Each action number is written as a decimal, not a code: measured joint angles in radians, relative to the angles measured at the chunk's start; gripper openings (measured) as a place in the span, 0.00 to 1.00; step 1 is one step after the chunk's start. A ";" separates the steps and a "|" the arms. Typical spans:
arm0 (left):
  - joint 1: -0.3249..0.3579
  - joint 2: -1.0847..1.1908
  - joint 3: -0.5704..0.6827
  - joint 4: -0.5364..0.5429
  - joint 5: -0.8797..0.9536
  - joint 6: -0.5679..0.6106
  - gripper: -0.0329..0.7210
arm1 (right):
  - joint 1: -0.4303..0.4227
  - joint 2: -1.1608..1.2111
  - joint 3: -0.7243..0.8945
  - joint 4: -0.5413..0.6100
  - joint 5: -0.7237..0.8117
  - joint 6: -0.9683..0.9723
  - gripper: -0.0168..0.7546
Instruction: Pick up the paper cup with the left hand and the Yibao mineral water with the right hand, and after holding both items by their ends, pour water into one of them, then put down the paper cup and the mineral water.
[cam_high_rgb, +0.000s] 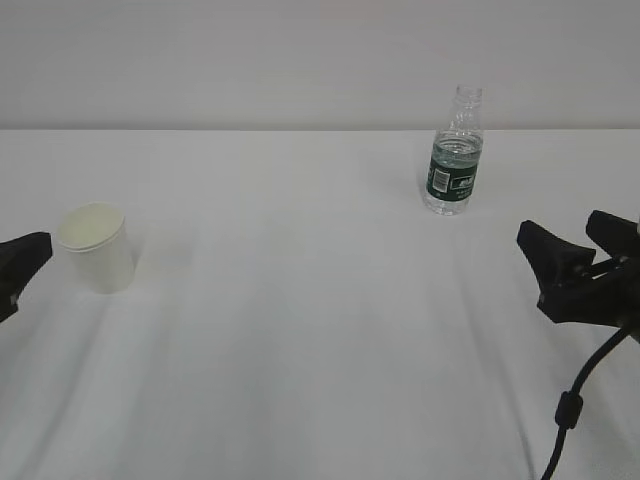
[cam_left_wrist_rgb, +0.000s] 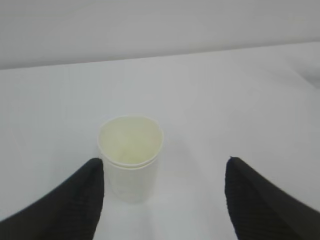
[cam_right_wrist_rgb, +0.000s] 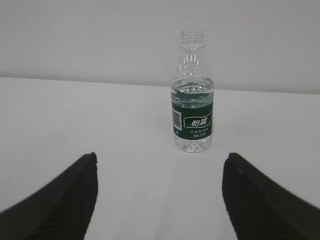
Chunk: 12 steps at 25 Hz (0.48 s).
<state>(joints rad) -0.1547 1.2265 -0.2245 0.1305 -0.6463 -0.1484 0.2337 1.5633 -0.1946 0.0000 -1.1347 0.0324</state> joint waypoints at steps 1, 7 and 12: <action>0.000 -0.013 0.021 -0.002 -0.038 0.000 0.76 | 0.000 0.000 0.000 0.000 0.000 -0.002 0.78; 0.000 -0.054 0.127 -0.040 -0.124 0.000 0.76 | 0.000 0.000 0.000 0.000 -0.002 -0.013 0.78; 0.000 -0.056 0.163 -0.042 -0.157 -0.006 0.76 | 0.000 0.000 0.000 0.000 -0.002 -0.013 0.78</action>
<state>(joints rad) -0.1547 1.1702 -0.0611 0.0884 -0.8036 -0.1549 0.2337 1.5633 -0.1946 0.0000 -1.1363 0.0197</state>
